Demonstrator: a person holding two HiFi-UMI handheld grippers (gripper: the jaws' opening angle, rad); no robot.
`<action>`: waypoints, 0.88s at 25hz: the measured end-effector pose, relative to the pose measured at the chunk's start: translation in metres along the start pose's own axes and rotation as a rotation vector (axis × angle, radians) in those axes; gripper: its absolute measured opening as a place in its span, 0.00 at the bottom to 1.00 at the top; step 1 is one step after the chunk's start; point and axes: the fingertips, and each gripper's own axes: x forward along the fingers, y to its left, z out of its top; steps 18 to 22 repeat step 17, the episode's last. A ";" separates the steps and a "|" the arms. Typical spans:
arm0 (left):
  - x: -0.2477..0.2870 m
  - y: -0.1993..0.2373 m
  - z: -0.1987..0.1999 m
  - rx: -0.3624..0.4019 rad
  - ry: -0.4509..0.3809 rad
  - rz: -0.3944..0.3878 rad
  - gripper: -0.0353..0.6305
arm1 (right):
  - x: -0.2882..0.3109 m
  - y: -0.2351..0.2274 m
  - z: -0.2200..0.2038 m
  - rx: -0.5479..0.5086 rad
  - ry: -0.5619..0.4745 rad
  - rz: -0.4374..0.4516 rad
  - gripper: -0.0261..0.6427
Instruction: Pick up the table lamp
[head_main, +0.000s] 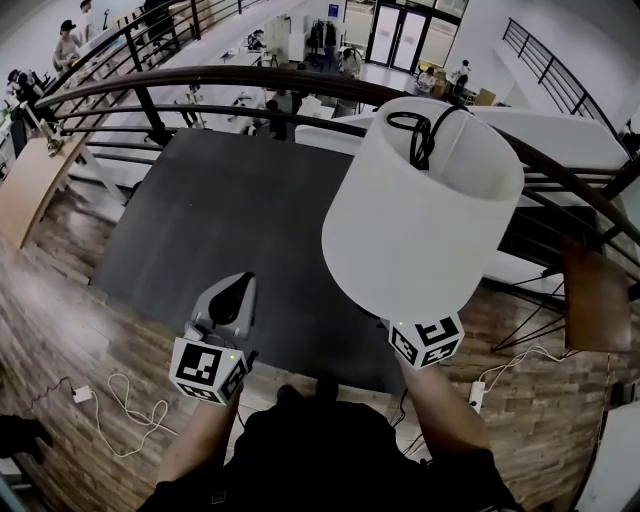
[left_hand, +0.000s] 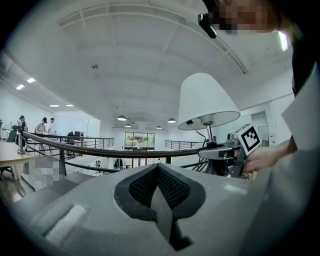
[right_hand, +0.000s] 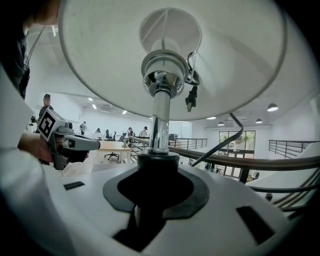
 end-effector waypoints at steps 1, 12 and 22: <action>0.000 0.001 0.000 0.000 0.001 0.000 0.06 | 0.000 0.000 0.000 -0.001 0.001 -0.001 0.20; -0.003 0.013 0.001 -0.004 -0.008 -0.003 0.06 | 0.008 0.009 0.005 -0.014 0.004 -0.004 0.20; -0.003 0.018 -0.001 -0.007 -0.001 -0.002 0.06 | 0.012 0.012 0.004 -0.012 0.004 -0.006 0.20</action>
